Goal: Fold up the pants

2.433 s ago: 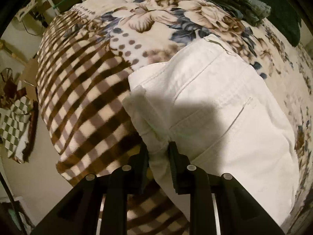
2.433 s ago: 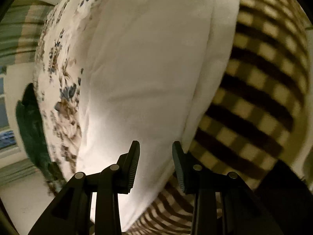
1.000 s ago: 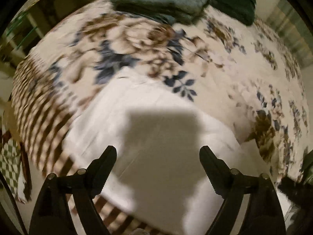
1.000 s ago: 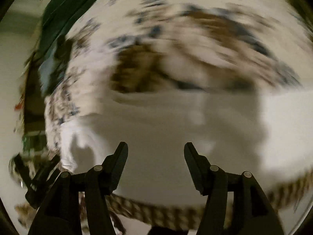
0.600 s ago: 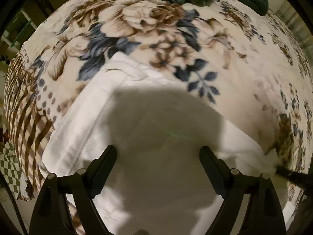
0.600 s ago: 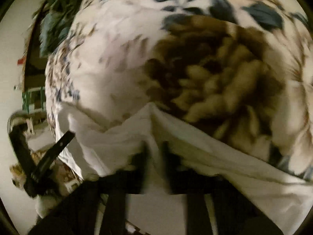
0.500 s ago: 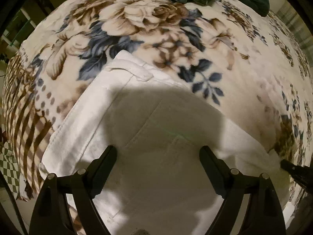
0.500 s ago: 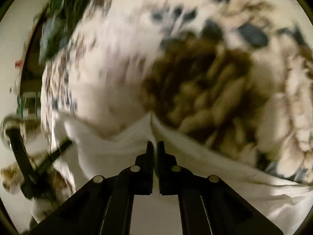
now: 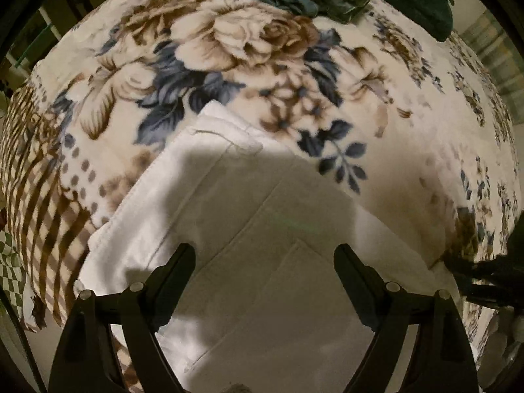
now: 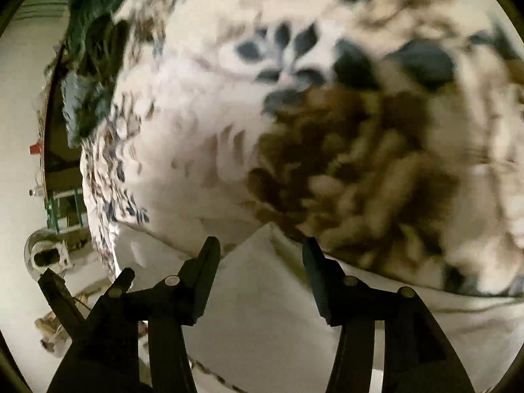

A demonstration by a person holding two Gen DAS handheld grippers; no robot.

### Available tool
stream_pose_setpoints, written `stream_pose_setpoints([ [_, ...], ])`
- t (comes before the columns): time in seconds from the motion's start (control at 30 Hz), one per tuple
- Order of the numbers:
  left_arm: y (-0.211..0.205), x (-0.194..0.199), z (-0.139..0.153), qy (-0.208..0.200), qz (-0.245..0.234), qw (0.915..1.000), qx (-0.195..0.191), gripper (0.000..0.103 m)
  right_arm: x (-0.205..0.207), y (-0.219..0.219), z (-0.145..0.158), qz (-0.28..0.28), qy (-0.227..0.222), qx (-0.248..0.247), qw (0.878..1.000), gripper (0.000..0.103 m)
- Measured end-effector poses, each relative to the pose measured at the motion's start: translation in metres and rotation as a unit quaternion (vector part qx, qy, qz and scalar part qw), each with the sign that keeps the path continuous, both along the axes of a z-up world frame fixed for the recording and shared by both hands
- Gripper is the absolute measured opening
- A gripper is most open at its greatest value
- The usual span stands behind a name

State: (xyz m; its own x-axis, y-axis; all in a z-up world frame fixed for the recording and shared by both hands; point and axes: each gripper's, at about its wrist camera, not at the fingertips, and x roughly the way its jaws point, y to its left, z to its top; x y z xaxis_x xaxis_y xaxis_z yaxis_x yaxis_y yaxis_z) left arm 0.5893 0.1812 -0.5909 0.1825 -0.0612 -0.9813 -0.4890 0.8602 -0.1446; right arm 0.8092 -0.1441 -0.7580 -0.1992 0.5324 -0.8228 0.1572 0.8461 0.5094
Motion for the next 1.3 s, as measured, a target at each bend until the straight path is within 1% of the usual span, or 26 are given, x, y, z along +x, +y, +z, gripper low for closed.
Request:
stream_pose_setpoints([
  [0.03, 0.0, 0.001, -0.001, 0.001, -0.002, 1.0, 0.002, 0.086, 0.001, 0.014, -0.011, 0.023, 0.019, -0.004, 1.0, 0.055],
  [0.07, -0.003, 0.001, -0.001, 0.0, -0.006, 1.0, 0.005, 0.086, 0.001, 0.026, -0.016, 0.052, 0.02, -0.029, 0.998, 0.043],
  [0.1, -0.005, 0.001, -0.001, -0.001, -0.012, 0.9999, 0.01, 0.086, -0.001, 0.037, -0.017, 0.089, 0.007, -0.065, 0.994, 0.027],
  [0.13, -0.005, 0.0, -0.002, -0.001, -0.016, 0.9998, 0.015, 0.086, -0.001, 0.043, -0.013, 0.104, -0.009, -0.083, 0.991, 0.024],
  [0.17, -0.004, -0.001, -0.004, -0.001, -0.019, 0.9995, 0.023, 0.086, 0.0, 0.045, -0.007, 0.1, -0.028, -0.098, 0.99, 0.015],
  [0.2, -0.004, 0.0, -0.007, 0.001, -0.021, 0.9993, 0.03, 0.086, 0.003, 0.042, -0.001, 0.084, -0.049, -0.109, 0.989, 0.012],
  [0.23, -0.002, 0.0, -0.011, 0.005, -0.022, 0.9992, 0.032, 0.086, 0.004, 0.04, -0.002, 0.073, -0.052, -0.111, 0.99, 0.012],
  [0.33, 0.004, 0.002, -0.012, 0.008, -0.022, 0.9994, 0.026, 0.086, 0.003, 0.042, -0.013, 0.064, -0.036, -0.105, 0.992, 0.012],
  [0.43, 0.015, -0.003, 0.003, -0.006, -0.011, 0.9999, 0.008, 0.086, 0.002, 0.033, -0.002, 0.049, -0.027, -0.076, 0.996, 0.022],
  [0.47, 0.018, -0.007, 0.011, -0.013, -0.005, 0.9999, 0.005, 0.086, 0.0, 0.02, 0.008, 0.04, -0.032, -0.066, 0.996, 0.028],
  [0.5, 0.021, -0.012, 0.019, -0.02, 0.003, 0.9998, 0.008, 0.086, -0.004, 0.009, 0.022, 0.027, -0.049, -0.057, 0.997, 0.045],
  [0.57, 0.023, -0.022, 0.033, -0.03, 0.012, 0.9994, 0.01, 0.086, -0.018, -0.02, 0.05, -0.013, -0.09, -0.048, 0.995, 0.067],
  [0.6, 0.022, -0.029, 0.039, -0.032, 0.016, 0.9993, 0.012, 0.086, -0.033, -0.044, 0.064, -0.046, -0.113, -0.048, 0.991, 0.069],
  [0.63, 0.019, -0.035, 0.043, -0.032, 0.019, 0.9992, 0.012, 0.086, -0.048, -0.06, 0.072, -0.071, -0.121, -0.049, 0.989, 0.069],
  [0.77, -0.005, -0.056, 0.045, -0.021, 0.011, 0.9997, 0.01, 0.086, -0.135, -0.145, 0.08, -0.189, -0.122, -0.071, 0.972, 0.069],
  [0.8, -0.013, -0.056, 0.044, -0.015, 0.005, 0.9998, 0.01, 0.086, -0.17, -0.177, 0.077, -0.23, -0.117, -0.088, 0.962, 0.069],
  [0.83, -0.026, -0.059, 0.04, -0.008, -0.004, 0.9999, 0.01, 0.086, -0.189, -0.201, 0.076, -0.258, -0.113, -0.096, 0.955, 0.069],
  [0.9, -0.051, -0.064, 0.033, 0.005, -0.019, 0.9998, 0.007, 0.086, -0.241, -0.259, 0.067, -0.326, -0.093, -0.12, 0.933, 0.072],
  [0.97, -0.078, -0.067, 0.029, 0.014, -0.036, 0.9992, 0.007, 0.086, -0.292, -0.315, 0.058, -0.391, -0.069, -0.155, 0.904, 0.072],
  [1.0, -0.096, -0.067, 0.028, 0.015, -0.049, 0.9987, 0.007, 0.086, -0.324, -0.348, 0.054, -0.44, -0.061, -0.165, 0.881, 0.072],
  [1.03, -0.108, -0.065, 0.028, 0.015, -0.058, 0.9982, 0.009, 0.086, -0.344, -0.37, 0.052, -0.47, -0.056, -0.169, 0.864, 0.072],
  [1.1, -0.143, -0.062, 0.031, 0.011, -0.084, 0.9963, 0.014, 0.086, -0.381, -0.416, 0.052, -0.528, -0.056, -0.167, 0.831, 0.072],
  [1.17, -0.171, -0.059, 0.033, 0.007, -0.102, 0.9946, 0.017, 0.086, -0.408, -0.453, 0.054, -0.579, -0.077, -0.14, 0.8, 0.072],
  [1.2, -0.188, -0.057, 0.033, 0.006, -0.114, 0.9932, 0.022, 0.086, -0.415, -0.469, 0.053, -0.595, -0.083, -0.124, 0.79, 0.072],
  [1.23, -0.205, -0.054, 0.032, 0.006, -0.126, 0.9917, 0.024, 0.086, -0.418, -0.482, 0.052, -0.601, -0.084, -0.119, 0.786, 0.072],
  [1.3, -0.239, -0.05, 0.029, 0.009, -0.151, 0.988, 0.031, 0.086, -0.417, -0.499, 0.049, -0.598, -0.089, -0.119, 0.788, 0.072],
])
